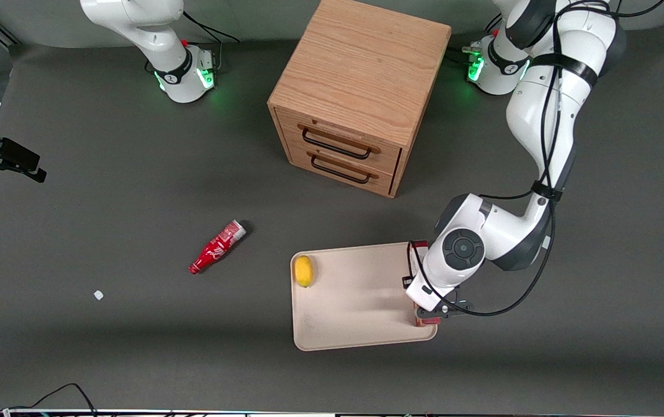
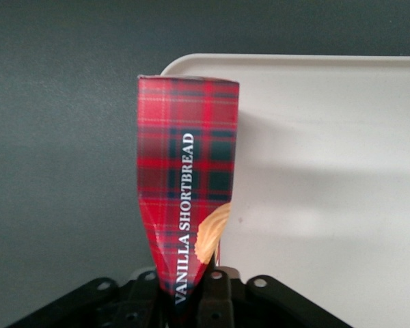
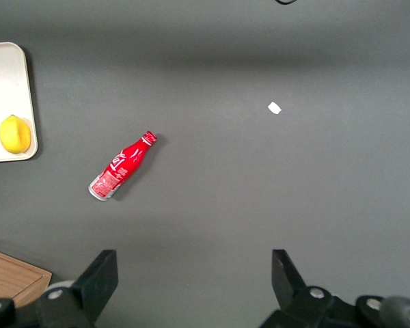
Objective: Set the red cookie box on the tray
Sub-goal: 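Carry the held cookie box over the cream tray's corner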
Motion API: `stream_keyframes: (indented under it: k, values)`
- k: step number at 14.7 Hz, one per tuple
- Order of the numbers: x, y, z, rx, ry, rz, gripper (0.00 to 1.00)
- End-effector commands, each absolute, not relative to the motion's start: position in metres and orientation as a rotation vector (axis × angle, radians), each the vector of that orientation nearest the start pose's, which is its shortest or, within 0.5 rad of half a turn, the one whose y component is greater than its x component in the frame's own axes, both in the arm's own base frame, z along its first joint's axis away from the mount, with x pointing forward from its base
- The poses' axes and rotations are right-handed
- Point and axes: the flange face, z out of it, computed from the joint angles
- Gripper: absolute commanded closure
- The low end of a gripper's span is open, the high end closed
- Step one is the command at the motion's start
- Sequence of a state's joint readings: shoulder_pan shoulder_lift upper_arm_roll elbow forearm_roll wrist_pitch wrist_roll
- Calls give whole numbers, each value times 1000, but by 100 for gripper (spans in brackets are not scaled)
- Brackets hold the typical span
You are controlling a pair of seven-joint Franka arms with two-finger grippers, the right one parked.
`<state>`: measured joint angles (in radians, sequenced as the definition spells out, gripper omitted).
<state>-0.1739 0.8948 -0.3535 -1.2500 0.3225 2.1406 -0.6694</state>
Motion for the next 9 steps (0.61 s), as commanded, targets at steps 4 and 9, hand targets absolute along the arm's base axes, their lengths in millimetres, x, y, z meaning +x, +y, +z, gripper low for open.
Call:
stream_keyframes:
  k: [4,9]
  values:
    - [695,-308,263,-3157,-182,-184,0]
    - [698,-266,327,-3169,-248,-250,0]
